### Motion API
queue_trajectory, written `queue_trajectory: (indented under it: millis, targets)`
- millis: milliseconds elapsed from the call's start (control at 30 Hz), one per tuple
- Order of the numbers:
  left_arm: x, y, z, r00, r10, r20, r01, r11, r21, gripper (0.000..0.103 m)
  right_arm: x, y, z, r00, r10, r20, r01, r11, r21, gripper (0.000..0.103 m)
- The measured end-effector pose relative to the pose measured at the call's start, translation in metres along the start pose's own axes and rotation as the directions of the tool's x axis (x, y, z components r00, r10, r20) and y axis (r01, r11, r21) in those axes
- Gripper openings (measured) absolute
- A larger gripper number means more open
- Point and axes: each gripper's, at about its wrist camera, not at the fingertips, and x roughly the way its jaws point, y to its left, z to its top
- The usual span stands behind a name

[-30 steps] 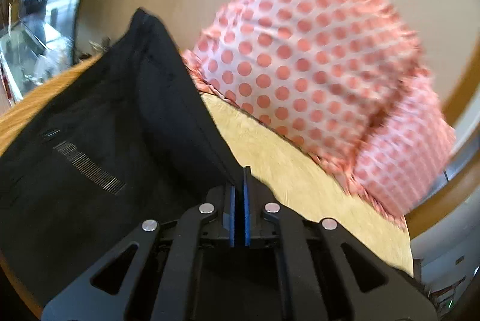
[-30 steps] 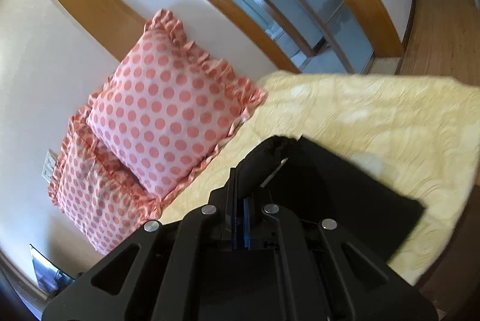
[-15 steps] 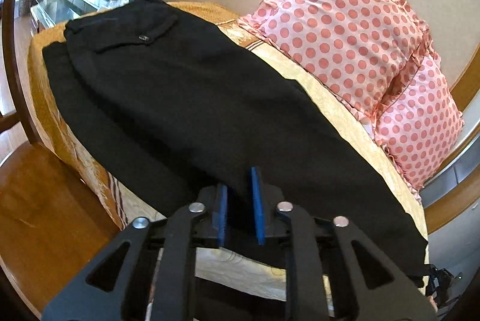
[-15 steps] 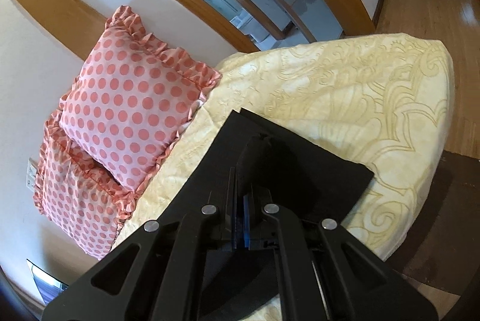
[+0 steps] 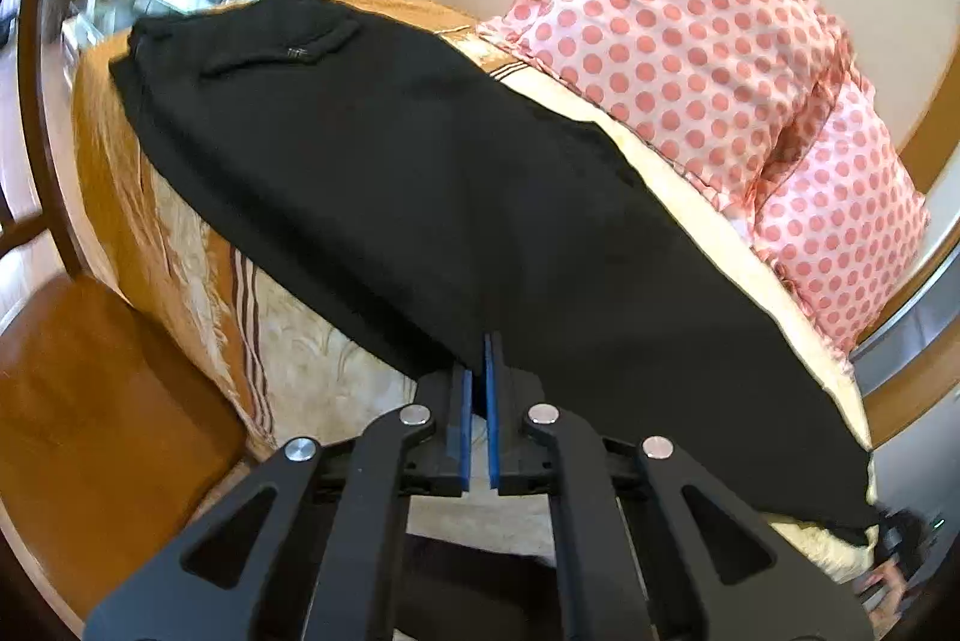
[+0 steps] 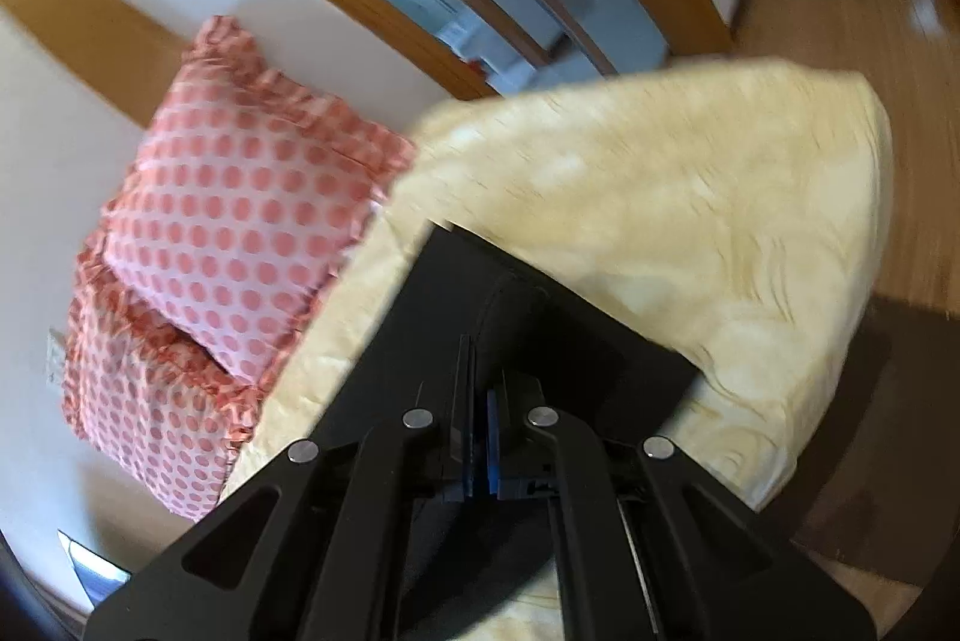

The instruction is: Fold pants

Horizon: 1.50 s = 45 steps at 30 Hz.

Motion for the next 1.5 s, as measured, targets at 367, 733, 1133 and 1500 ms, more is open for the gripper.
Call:
queue_trajectory:
  millis: [367, 733, 1133, 1500]
  targets:
    - [0.004, 0.001, 0.009, 1.0, -0.005, -0.02, 0.005, 1.0, 0.011, 0.011, -0.01, -0.009, -0.006, 0.999, -0.041, -0.02, 0.041, 0.999, 0.001, 0.003]
    - [0.006, 0.008, 0.009, 0.999, -0.03, -0.037, 0.031, 0.999, 0.025, 0.005, -0.02, -0.007, -0.015, 0.994, -0.104, 0.009, 0.105, 0.993, -0.056, 0.004]
    - [-0.039, 0.019, 0.034, 0.981, 0.04, 0.188, -0.047, 0.998, 0.034, 0.048, -0.035, -0.01, 0.003, 0.978, -0.178, 0.11, 0.186, 0.981, -0.06, 0.073]
    - [0.013, 0.01, 0.032, 0.996, 0.022, 0.086, -0.03, 0.996, 0.087, 0.06, -0.026, -0.001, -0.029, 1.0, -0.008, 0.006, 0.009, 0.998, -0.062, 0.049]
